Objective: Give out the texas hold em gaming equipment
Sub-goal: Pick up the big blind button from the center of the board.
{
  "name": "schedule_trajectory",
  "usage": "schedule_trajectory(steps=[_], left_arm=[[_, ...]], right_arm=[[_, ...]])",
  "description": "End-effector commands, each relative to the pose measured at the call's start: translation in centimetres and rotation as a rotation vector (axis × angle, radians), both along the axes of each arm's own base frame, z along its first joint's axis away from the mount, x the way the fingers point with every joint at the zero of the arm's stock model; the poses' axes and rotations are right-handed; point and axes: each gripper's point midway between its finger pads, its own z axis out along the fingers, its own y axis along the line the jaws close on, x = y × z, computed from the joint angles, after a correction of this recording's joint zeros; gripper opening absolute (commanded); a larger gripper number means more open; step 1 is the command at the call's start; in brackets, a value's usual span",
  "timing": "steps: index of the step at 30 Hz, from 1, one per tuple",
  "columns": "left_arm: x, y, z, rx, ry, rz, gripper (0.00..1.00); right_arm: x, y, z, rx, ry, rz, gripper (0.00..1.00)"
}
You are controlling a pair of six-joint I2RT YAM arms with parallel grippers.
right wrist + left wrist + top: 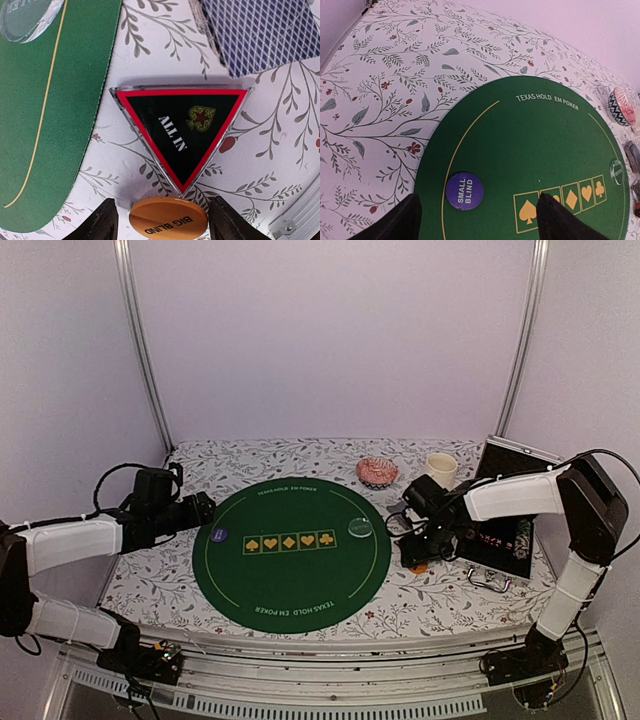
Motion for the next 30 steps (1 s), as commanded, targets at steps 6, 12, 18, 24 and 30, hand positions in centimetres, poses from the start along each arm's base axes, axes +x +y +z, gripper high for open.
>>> schedule_trajectory(steps=[6, 12, 18, 24, 30], left_arm=[[0.3, -0.3, 0.6, 0.015, -0.016, -0.012, 0.82], [0.2, -0.3, 0.5, 0.018, -0.015, -0.012, 0.82], [0.2, -0.2, 0.5, 0.021, -0.015, -0.011, 0.82], [0.3, -0.2, 0.6, 0.021, -0.018, -0.012, 0.82], [0.3, -0.2, 0.7, 0.025, -0.021, -0.012, 0.82]], right_arm=[[-2.3, -1.9, -1.4, -0.088, 0.095, -0.025, 0.64], [-2.4, -1.9, -1.5, -0.090, 0.101, -0.026, 0.50], [-2.3, -1.4, -0.9, -0.073, 0.095, -0.018, 0.41], [-2.2, -0.8, 0.7, -0.052, 0.070, -0.009, 0.38], [-2.6, 2.3, 4.0, 0.013, 0.019, 0.049, 0.36]])
